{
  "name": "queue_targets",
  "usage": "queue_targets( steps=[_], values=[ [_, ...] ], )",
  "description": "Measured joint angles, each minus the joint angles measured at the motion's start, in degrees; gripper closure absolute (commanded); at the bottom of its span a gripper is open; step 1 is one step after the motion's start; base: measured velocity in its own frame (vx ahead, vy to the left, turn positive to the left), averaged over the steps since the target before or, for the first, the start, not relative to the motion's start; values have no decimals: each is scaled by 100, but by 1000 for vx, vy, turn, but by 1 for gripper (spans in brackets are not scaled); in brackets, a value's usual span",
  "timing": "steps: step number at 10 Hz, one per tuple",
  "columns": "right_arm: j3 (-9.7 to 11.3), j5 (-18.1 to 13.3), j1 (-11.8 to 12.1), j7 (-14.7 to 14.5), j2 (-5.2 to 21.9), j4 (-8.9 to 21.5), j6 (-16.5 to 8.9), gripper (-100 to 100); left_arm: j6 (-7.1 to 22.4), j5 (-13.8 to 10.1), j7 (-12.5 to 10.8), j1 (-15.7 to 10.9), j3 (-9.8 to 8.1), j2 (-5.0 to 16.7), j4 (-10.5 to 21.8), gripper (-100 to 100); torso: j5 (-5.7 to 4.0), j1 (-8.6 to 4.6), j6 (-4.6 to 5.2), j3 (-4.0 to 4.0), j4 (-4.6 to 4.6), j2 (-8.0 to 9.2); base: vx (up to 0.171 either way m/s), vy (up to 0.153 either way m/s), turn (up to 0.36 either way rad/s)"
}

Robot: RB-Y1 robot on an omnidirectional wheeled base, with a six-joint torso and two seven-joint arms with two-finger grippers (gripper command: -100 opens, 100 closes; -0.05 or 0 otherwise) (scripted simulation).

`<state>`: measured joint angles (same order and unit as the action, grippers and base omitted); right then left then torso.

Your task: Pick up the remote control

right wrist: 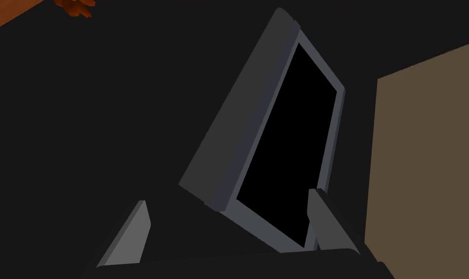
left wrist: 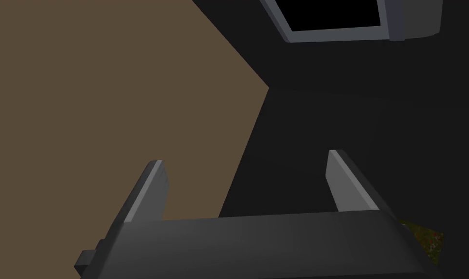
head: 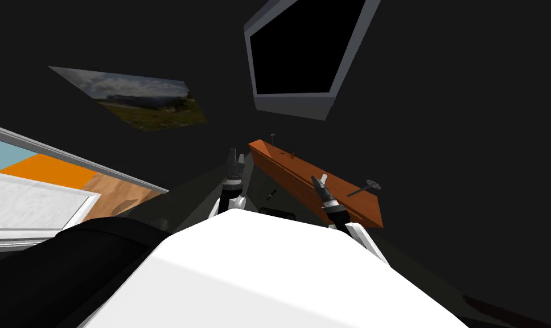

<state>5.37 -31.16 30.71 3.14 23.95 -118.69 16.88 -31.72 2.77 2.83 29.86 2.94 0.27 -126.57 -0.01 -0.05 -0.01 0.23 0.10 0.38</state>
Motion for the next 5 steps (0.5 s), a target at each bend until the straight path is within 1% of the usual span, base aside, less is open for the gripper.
queue_targets(
  steps=[1, 2, 3, 4, 5],
  values=[
    [15, -134, 20, 2, 94, 44, -33, -100, 0, 0, 0, 1, -1, 0, 0, 0, 0, -3, 5, -3, -1, -7, -71, 18, 270],
    [24, -280, 30, 34, 277, 162, -42, -100, 0, 0, 0, 0, 0, 0, 0, 0, 0, -5, 0, -5, -2, -8, -53, -5, 125],
    [84, -432, 8, 27, 324, 239, -69, -100, 0, 0, 0, 2, -1, 1, 0, 0, -2, -12, 5, -8, -3, -15, -57, -1, 267],
    [137, -602, 3, -15, 407, 434, -31, -100, 0, 0, 0, 1, 0, 0, 0, 0, -3, -13, 1, -8, -3, -15, -42, -5, 133],
    [147, -726, -5, -18, 496, 532, -8, -100, 0, 0, 0, 2, -1, 1, 0, 0, -3, -16, 6, -11, -4, -19, -46, -7, 272]
  ],
)
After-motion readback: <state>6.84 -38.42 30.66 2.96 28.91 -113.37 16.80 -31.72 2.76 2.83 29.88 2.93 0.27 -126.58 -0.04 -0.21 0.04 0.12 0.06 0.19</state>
